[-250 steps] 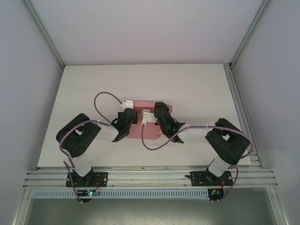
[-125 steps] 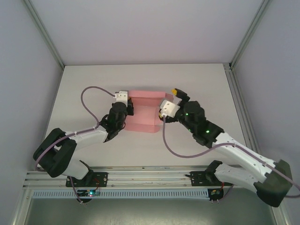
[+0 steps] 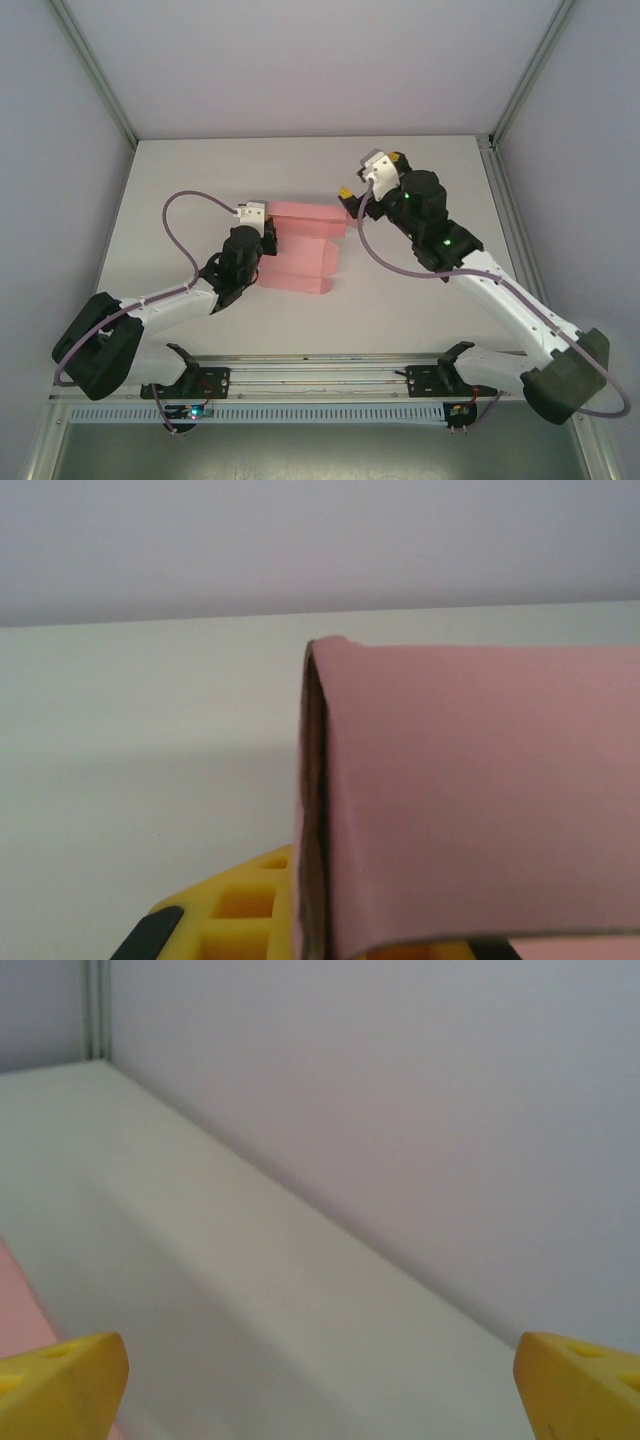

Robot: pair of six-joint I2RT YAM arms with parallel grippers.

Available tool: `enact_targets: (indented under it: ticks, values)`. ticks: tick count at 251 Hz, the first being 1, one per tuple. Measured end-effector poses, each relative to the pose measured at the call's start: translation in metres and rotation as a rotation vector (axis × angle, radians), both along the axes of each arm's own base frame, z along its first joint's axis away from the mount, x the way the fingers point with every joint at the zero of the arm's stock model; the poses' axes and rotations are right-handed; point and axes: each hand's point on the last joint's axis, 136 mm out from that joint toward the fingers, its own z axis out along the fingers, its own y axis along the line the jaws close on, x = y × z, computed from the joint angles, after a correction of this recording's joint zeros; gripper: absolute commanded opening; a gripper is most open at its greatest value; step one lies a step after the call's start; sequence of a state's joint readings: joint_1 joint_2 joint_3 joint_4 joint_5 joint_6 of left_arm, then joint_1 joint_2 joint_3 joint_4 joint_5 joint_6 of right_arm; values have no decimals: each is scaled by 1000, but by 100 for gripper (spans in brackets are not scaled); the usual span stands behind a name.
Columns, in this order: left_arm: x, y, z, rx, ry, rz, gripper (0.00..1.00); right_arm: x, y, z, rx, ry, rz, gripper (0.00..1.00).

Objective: Assemble paper box

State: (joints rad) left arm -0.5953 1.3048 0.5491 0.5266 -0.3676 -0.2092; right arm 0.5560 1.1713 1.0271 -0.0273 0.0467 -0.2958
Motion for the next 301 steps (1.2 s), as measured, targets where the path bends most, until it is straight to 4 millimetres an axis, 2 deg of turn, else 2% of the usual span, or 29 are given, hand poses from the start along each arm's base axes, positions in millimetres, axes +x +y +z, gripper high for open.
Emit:
enact_targets:
  ticks: [39,73,118,154,179,200,218,231,267,301]
  values:
    - [-1,1,-3,8,13,1,0,4,13,-57,-76,161,46,98]
    - [-3,3,-12,22,46,4,0,0,21,-80,-99,227,92,98]
    - [-6,0,-19,18,90,-10,0,-3,32,-93,-112,249,148,98]
    - [-7,0,-21,26,112,-13,0,-1,29,-87,-109,225,122,98]
    - [-4,-2,-18,-19,122,-27,0,3,11,-64,-48,188,54,98]
    - [0,6,-18,-82,145,-21,0,7,-21,-37,71,162,-12,98]
    - [4,13,-17,-127,155,-10,0,2,-41,-26,153,151,-19,98]
    - [5,17,-14,-151,157,-8,0,-7,-43,-32,187,175,19,98]
    - [0,11,-8,-188,169,-58,0,-32,-9,-74,220,337,212,98]
    - [-7,0,-1,-210,174,-130,0,-24,1,-104,232,457,228,98]
